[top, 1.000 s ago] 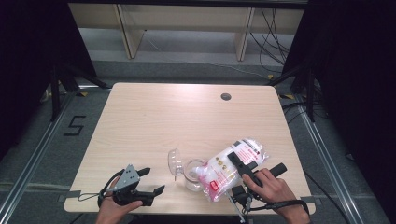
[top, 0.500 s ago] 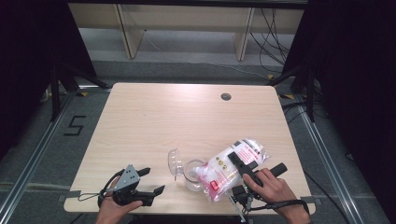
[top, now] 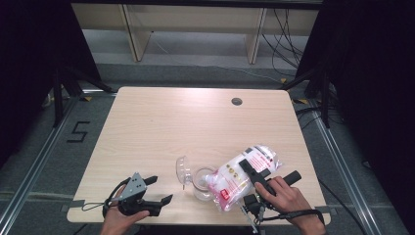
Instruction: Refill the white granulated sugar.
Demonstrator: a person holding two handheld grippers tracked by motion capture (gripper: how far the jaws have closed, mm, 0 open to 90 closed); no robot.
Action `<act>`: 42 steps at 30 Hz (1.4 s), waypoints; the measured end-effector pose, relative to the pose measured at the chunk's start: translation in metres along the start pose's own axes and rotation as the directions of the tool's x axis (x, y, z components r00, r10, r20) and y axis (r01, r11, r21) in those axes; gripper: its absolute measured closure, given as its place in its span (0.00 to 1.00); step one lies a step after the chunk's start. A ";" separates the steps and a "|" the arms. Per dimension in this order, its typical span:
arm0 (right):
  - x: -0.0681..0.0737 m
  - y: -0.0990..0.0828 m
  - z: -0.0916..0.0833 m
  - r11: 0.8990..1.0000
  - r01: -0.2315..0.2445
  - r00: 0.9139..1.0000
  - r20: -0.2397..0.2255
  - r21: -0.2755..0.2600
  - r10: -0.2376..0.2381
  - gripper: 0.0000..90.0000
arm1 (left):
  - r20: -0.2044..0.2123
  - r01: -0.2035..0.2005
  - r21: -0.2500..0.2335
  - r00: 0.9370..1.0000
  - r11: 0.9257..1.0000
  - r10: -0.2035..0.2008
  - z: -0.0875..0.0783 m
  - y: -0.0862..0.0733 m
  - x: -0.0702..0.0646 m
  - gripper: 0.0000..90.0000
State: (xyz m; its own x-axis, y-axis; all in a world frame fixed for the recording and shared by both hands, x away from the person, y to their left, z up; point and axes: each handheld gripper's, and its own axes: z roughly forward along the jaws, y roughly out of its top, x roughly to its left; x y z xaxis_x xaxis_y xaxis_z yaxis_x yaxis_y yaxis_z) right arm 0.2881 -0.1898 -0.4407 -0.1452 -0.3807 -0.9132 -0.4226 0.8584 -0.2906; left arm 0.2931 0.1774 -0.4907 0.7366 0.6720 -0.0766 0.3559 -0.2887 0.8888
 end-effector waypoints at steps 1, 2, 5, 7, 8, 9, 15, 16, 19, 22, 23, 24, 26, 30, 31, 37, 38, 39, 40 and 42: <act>-0.001 0.000 0.000 1.000 0.010 1.000 0.007 -0.001 -0.010 0.59 | 0.000 0.000 0.000 1.000 1.000 0.000 0.000 0.000 0.000 0.19; 0.000 0.000 0.000 1.000 -0.003 1.000 0.004 -0.003 0.003 0.59 | -0.001 0.001 -0.001 1.000 1.000 -0.001 0.000 0.000 0.000 0.19; -0.001 0.000 0.000 1.000 0.008 1.000 0.011 -0.005 -0.008 0.59 | -0.001 0.000 0.000 1.000 1.000 0.000 0.000 0.000 0.000 0.19; -0.001 0.000 0.000 1.000 0.008 1.000 0.013 -0.005 -0.008 0.59 | -0.001 0.000 0.000 1.000 1.000 0.000 0.000 0.000 0.000 0.19; -0.002 0.000 0.000 1.000 0.014 1.000 0.012 -0.008 -0.014 0.59 | 0.000 0.000 0.000 1.000 1.000 0.000 0.000 0.000 0.000 0.19; -0.002 0.000 0.000 1.000 0.019 1.000 0.012 -0.011 -0.019 0.59 | 0.000 0.000 0.000 1.000 1.000 0.000 0.000 0.000 0.000 0.19; -0.003 -0.001 0.000 1.000 0.025 1.000 0.016 -0.015 -0.024 0.59 | 0.000 0.001 0.002 1.000 1.000 -0.001 0.000 0.000 0.000 0.19; -0.001 -0.001 0.000 1.000 0.008 1.000 0.016 -0.006 -0.008 0.59 | 0.000 0.000 0.002 1.000 1.000 0.000 0.000 0.000 0.000 0.19; -0.001 -0.001 0.000 1.000 0.011 1.000 0.016 -0.007 -0.011 0.59 | 0.000 -0.001 0.002 1.000 1.000 0.001 0.000 0.000 0.000 0.19; -0.002 -0.001 0.000 1.000 0.011 1.000 0.016 -0.008 -0.011 0.59 | 0.000 0.000 0.002 1.000 1.000 0.000 0.000 0.000 0.000 0.19; -0.002 -0.001 0.000 1.000 0.012 1.000 0.016 -0.010 -0.012 0.59 | 0.000 -0.001 0.002 1.000 1.000 0.001 0.000 0.000 0.000 0.19; -0.002 -0.001 0.000 1.000 0.012 1.000 0.017 -0.008 -0.012 0.59 | 0.000 0.000 0.002 1.000 1.000 0.000 0.000 0.000 0.000 0.19; -0.002 -0.001 -0.001 1.000 0.012 1.000 0.017 -0.009 -0.012 0.59 | 0.000 -0.001 0.003 1.000 1.000 0.001 0.000 0.000 0.000 0.19; -0.003 -0.002 -0.001 1.000 0.014 1.000 0.010 -0.005 -0.014 0.59 | 0.000 0.000 0.002 1.000 1.000 0.000 0.000 0.000 0.000 0.19; -0.004 -0.002 -0.001 1.000 0.019 1.000 0.007 -0.004 -0.019 0.59 | 0.000 0.000 0.002 1.000 1.000 0.000 0.000 0.000 0.000 0.19; -0.003 -0.002 -0.002 1.000 0.001 1.000 0.003 0.005 -0.001 0.59 | -0.001 0.001 0.001 1.000 1.000 -0.001 0.000 0.000 0.000 0.19; -0.003 -0.003 -0.003 1.000 0.002 1.000 0.004 0.006 -0.002 0.59 | -0.001 0.000 0.000 1.000 1.000 0.000 0.000 0.000 0.000 0.19; -0.004 -0.003 -0.003 1.000 0.015 1.000 0.011 0.003 -0.015 0.59 | -0.001 0.001 0.000 1.000 1.000 -0.001 0.000 0.000 0.000 0.19; -0.004 -0.003 -0.003 1.000 0.019 1.000 0.020 -0.006 -0.018 0.59 | -0.001 -0.001 0.003 1.000 1.000 0.001 0.000 0.000 0.000 0.19; -0.004 -0.003 -0.004 1.000 0.014 1.000 0.025 -0.004 -0.014 0.59 | 0.000 -0.002 0.004 1.000 1.000 0.002 0.000 0.000 0.000 0.19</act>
State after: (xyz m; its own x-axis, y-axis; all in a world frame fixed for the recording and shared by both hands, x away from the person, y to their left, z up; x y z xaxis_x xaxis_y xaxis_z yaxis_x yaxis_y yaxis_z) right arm 0.2868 -0.1917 -0.4348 -0.1171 -0.3844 -0.9157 -0.4281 0.8515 -0.3027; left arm 0.2927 0.1773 -0.4907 0.7371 0.6716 -0.0751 0.3573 -0.2929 0.8869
